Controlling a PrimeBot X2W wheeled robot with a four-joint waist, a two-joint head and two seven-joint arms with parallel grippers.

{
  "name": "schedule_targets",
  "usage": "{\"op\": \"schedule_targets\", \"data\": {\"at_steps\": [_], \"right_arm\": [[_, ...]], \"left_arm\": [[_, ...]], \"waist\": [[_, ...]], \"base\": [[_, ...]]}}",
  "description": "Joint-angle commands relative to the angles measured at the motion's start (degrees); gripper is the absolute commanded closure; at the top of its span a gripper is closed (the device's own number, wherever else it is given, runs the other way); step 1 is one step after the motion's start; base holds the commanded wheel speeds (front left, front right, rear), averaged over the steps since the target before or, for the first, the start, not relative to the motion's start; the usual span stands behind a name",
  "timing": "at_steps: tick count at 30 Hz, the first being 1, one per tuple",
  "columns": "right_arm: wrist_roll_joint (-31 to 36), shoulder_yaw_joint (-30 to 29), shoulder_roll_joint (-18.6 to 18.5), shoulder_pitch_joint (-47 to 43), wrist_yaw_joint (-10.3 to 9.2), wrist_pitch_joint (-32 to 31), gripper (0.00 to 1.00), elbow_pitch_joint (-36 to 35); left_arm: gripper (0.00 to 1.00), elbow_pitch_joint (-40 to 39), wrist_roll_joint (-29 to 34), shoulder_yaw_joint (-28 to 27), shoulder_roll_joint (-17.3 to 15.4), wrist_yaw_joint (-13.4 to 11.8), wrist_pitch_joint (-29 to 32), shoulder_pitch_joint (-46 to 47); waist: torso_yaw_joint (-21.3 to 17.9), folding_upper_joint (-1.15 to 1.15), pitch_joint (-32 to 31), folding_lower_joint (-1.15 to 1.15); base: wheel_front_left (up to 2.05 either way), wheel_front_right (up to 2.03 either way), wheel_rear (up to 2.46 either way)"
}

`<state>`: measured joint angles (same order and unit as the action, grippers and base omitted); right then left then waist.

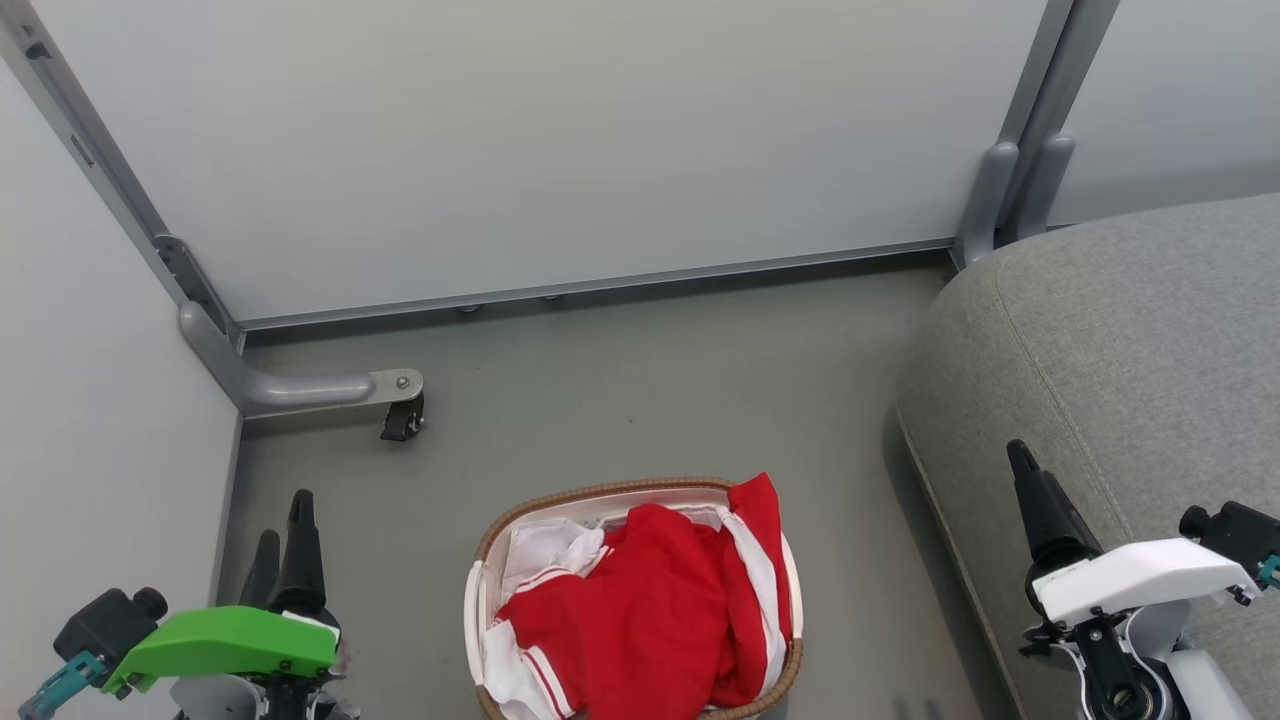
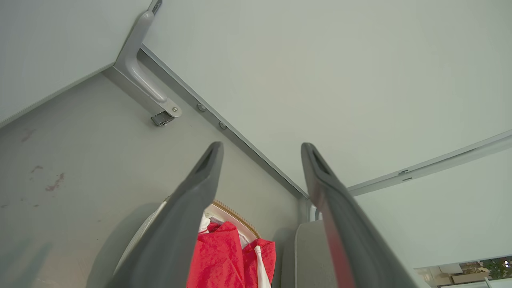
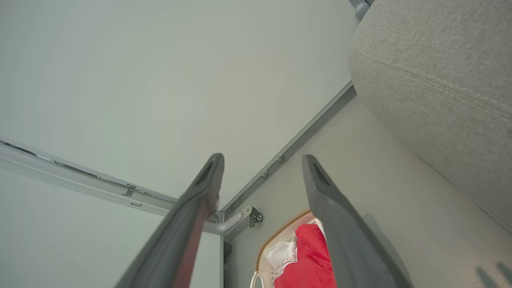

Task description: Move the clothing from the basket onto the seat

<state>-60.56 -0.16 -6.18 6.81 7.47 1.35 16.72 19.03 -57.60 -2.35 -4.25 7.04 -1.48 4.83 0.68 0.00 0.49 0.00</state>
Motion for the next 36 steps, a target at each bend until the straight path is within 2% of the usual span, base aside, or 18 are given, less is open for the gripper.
{"op": "schedule_targets", "data": {"at_steps": [1,20,36], "right_arm": [[2.33,0.34,-0.67,1.66,0.02,0.71,0.0,-0.4],[17.73,2.25,-1.64,2.48,0.02,4.41,0.0,0.91],[28.36,4.69,-2.33,3.59,0.02,6.99,0.0,1.66]], "left_arm": [[0.0,-0.43,2.54,0.48,-0.67,-0.16,-0.63,2.04],[0.0,0.85,17.52,3.22,-1.75,-1.41,-4.32,2.13],[0.0,1.69,27.96,5.1,-2.02,-1.44,-6.91,2.8]], "waist": [[0.04,0.0,-0.01,0.0],[0.1,0.0,0.09,0.0],[0.37,0.0,0.1,0.0]], "base": [[0.0,0.0,0.0],[0.0,0.0,0.0],[0.0,0.0,0.0]]}}
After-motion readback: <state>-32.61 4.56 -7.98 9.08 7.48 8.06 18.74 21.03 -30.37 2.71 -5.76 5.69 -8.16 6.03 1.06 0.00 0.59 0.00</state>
